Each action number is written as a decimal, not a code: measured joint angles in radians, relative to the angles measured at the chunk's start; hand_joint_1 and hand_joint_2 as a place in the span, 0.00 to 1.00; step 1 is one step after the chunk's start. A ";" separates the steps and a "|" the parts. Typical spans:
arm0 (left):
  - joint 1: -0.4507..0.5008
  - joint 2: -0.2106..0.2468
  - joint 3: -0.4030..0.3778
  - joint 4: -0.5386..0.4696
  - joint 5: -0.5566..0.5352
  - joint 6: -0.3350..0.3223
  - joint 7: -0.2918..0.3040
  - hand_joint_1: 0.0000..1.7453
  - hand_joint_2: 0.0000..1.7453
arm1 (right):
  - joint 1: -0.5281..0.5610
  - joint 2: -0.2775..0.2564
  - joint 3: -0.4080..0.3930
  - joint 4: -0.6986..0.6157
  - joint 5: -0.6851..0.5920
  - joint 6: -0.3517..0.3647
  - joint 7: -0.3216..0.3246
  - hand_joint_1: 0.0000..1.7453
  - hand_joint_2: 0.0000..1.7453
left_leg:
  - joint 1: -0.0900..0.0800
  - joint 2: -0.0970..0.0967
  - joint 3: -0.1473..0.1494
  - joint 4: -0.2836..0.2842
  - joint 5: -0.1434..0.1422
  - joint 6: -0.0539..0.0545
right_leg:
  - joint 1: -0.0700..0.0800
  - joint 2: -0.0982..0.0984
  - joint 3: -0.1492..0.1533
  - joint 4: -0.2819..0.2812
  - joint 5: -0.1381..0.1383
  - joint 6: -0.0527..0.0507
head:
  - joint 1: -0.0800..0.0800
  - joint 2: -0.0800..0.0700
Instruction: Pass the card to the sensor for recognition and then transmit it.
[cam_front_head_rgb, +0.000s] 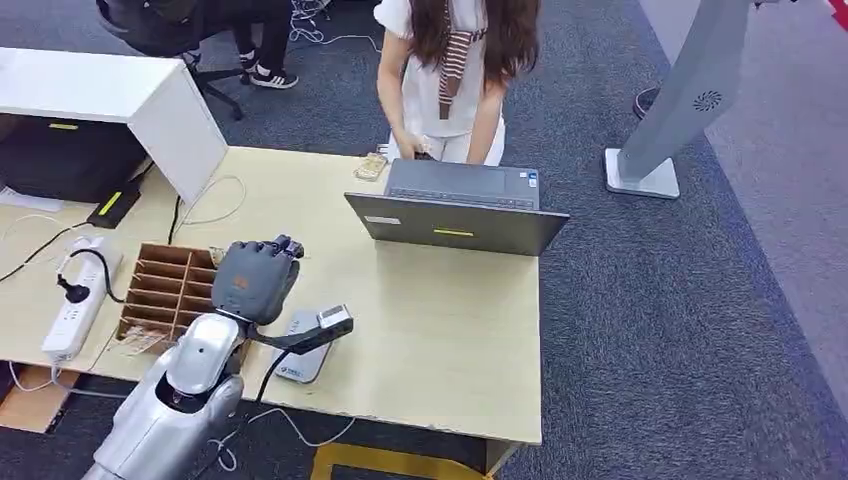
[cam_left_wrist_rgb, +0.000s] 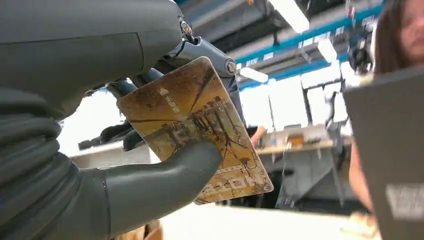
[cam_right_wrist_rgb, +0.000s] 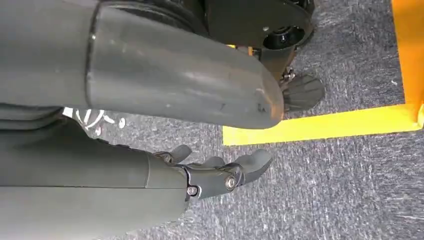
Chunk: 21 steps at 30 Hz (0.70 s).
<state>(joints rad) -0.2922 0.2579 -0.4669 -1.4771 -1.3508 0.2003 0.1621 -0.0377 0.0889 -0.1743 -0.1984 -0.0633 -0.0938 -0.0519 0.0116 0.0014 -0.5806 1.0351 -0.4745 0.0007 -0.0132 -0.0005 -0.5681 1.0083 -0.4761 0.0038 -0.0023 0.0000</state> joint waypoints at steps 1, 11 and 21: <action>0.008 0.003 0.000 0.000 0.007 -0.009 0.005 1.00 1.00 | 0.002 0.000 -0.003 0.000 0.000 0.000 0.000 0.00 0.00 | 0.000 0.000 0.000 0.000 0.000 0.000 | 0.000 0.000 0.000 0.000 0.000 0.000 | 0.000 0.000; 0.090 0.010 0.000 0.000 0.029 -0.015 0.018 1.00 1.00 | 0.007 0.000 -0.028 0.000 0.000 -0.008 0.003 0.00 0.00 | 0.000 0.000 0.000 0.000 0.000 0.000 | 0.000 0.000 0.000 0.000 0.000 0.000 | 0.000 0.000; 0.132 0.010 0.000 0.000 0.047 -0.023 0.018 1.00 1.00 | 0.008 0.000 -0.042 0.000 0.003 -0.013 0.004 0.00 0.00 | 0.000 0.000 0.000 0.000 0.000 0.000 | 0.000 0.000 0.000 0.000 0.000 0.000 | 0.000 0.000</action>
<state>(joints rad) -0.1605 0.2674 -0.4669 -1.4771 -1.3039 0.1770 0.1797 -0.0294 0.0889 -0.2159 -0.1987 -0.0603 -0.1072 -0.0481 0.0116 0.0011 -0.5810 1.0351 -0.4744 0.0007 -0.0132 -0.0006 -0.5683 1.0082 -0.4761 0.0040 -0.0023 0.0000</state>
